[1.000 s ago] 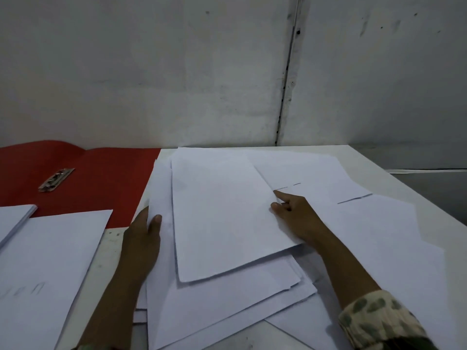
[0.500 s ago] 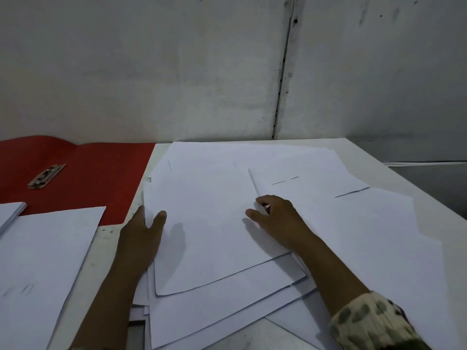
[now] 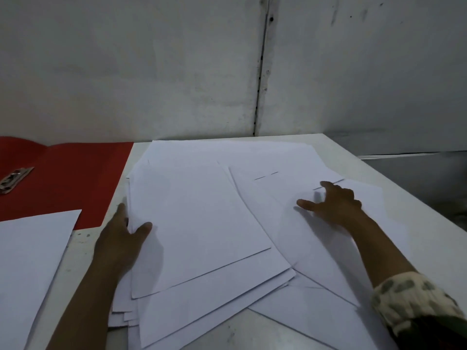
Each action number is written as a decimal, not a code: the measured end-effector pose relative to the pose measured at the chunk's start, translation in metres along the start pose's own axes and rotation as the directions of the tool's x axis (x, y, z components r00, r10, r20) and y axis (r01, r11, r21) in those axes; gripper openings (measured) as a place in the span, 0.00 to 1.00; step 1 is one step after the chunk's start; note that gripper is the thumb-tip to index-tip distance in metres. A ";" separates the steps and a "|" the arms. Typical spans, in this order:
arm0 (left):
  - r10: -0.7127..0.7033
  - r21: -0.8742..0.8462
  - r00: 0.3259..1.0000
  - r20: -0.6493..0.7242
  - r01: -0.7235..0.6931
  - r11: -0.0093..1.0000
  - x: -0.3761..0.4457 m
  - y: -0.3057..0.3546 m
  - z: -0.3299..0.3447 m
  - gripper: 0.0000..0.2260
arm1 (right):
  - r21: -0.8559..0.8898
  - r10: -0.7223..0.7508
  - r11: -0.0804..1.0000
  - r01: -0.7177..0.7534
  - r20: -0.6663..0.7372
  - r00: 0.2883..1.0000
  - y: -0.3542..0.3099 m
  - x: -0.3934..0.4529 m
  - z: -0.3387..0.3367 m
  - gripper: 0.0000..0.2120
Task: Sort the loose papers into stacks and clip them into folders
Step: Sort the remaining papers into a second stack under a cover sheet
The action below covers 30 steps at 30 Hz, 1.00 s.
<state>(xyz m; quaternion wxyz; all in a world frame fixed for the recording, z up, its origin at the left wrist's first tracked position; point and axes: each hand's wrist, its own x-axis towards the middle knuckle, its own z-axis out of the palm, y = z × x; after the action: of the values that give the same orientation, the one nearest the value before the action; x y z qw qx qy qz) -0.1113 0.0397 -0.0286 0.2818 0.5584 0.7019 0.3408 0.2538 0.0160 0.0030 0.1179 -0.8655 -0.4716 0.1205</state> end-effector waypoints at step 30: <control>0.040 -0.283 0.998 -0.057 -0.055 0.958 0.006 -0.018 -0.010 0.22 | 0.683 0.307 0.730 -0.031 -0.288 0.907 0.080 0.019 -0.026 0.10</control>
<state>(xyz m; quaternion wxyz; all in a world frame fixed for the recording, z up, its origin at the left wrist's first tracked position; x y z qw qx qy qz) -0.1313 0.0412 -0.0365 0.3329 0.5199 0.6391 0.4587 0.3351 -0.0119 -0.0001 0.4954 -0.8126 -0.2828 0.1198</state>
